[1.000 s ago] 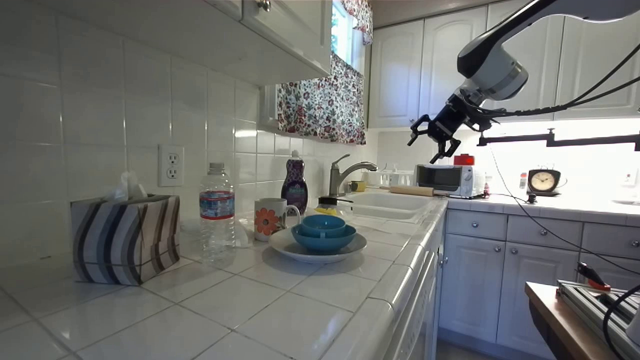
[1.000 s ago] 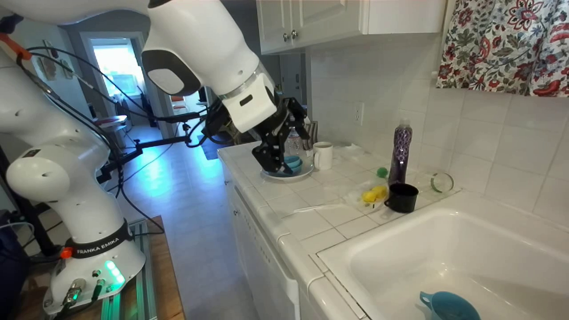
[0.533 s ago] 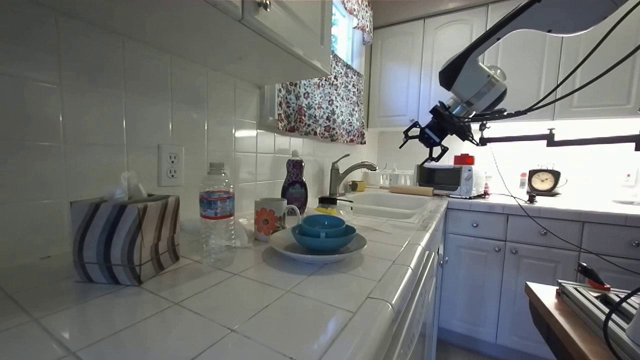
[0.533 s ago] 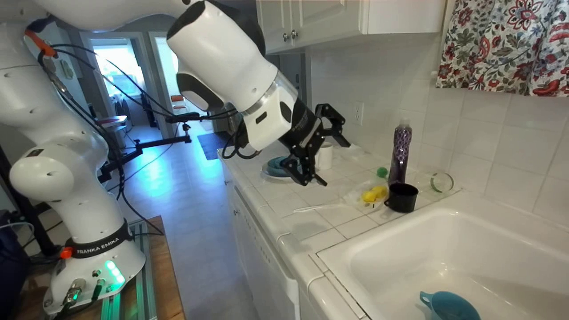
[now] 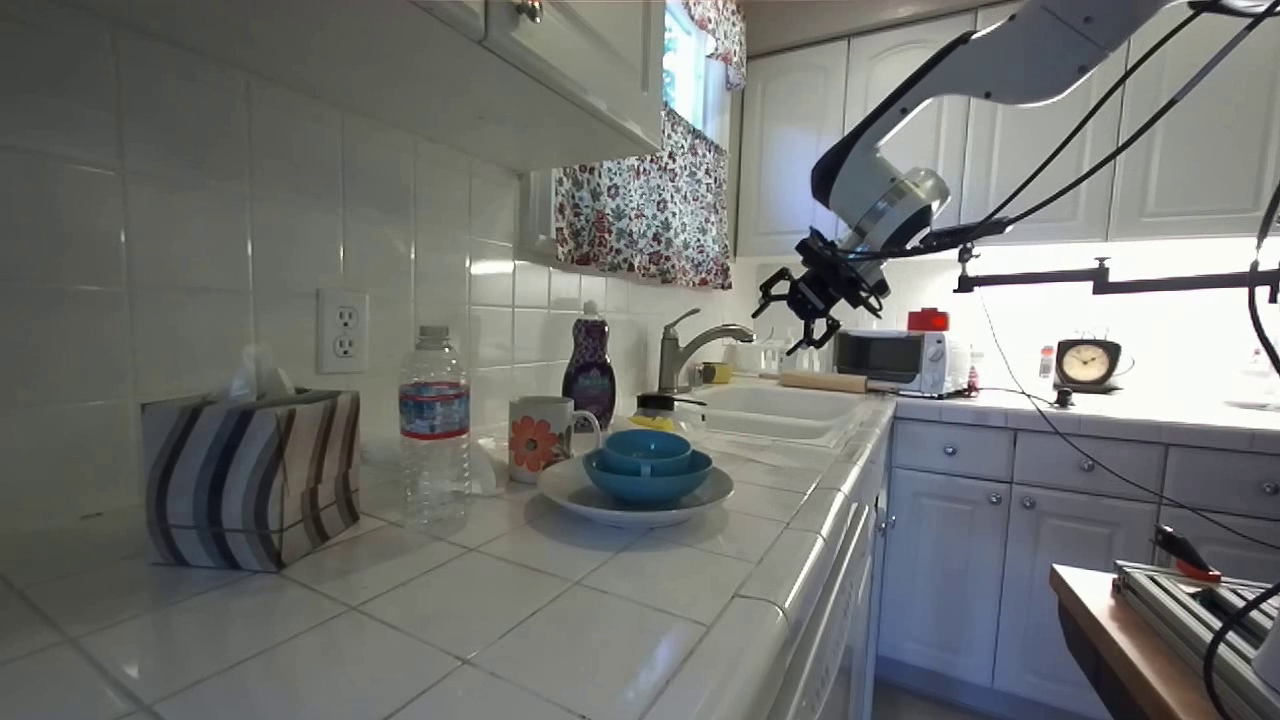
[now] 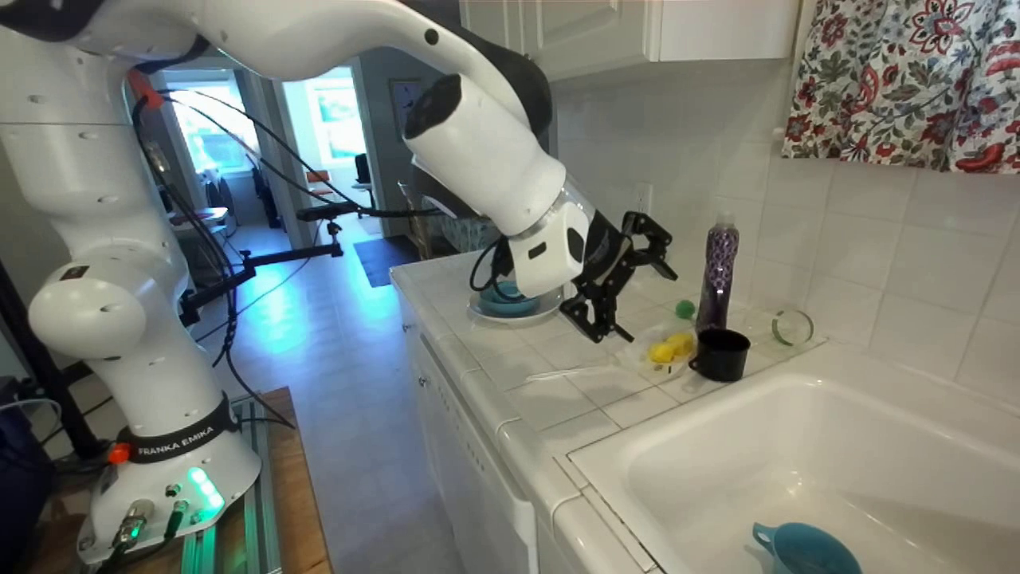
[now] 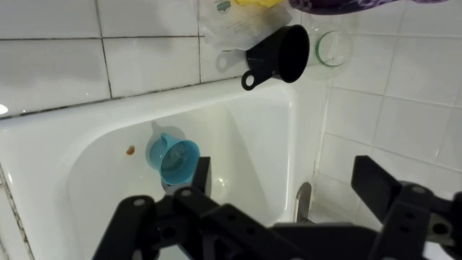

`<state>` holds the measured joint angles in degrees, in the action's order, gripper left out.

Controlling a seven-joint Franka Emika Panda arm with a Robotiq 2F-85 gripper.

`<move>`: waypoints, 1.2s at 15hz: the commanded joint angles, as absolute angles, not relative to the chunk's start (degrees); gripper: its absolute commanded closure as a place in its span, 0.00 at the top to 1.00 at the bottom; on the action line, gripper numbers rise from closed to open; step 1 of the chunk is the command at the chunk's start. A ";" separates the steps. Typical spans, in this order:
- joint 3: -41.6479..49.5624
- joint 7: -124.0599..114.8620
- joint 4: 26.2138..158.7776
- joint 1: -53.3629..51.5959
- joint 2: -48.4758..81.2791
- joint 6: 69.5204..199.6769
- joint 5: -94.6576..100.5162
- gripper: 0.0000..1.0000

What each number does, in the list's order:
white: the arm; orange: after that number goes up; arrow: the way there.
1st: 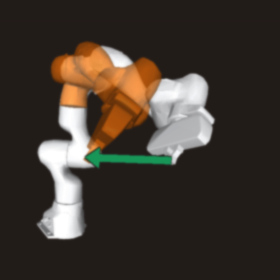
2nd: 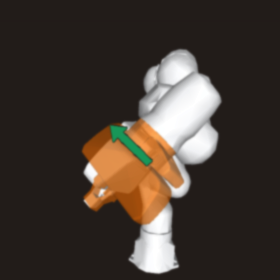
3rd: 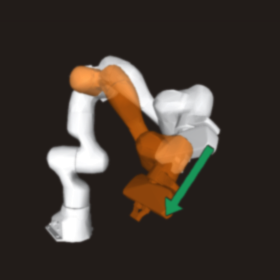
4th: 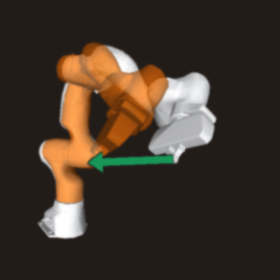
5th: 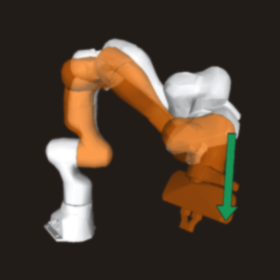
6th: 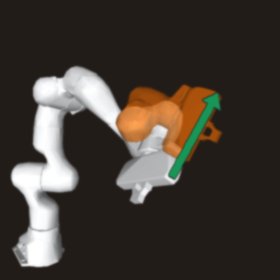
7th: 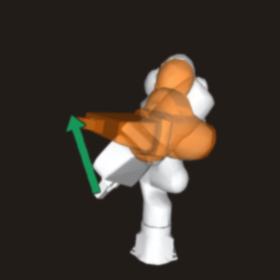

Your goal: Pour the liquid in the black measuring cup into the sink then place the cup back on the counter.

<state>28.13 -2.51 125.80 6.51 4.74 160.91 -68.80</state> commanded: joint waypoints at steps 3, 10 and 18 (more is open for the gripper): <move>27.32 -1.50 118.28 7.80 18.01 161.47 -74.87 1.00; 27.89 -3.21 118.70 7.24 20.34 161.04 -72.77 1.00; 24.44 -1.60 117.13 5.99 22.48 172.96 -80.56 1.00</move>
<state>26.13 -2.98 118.65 6.80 20.81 168.07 -76.06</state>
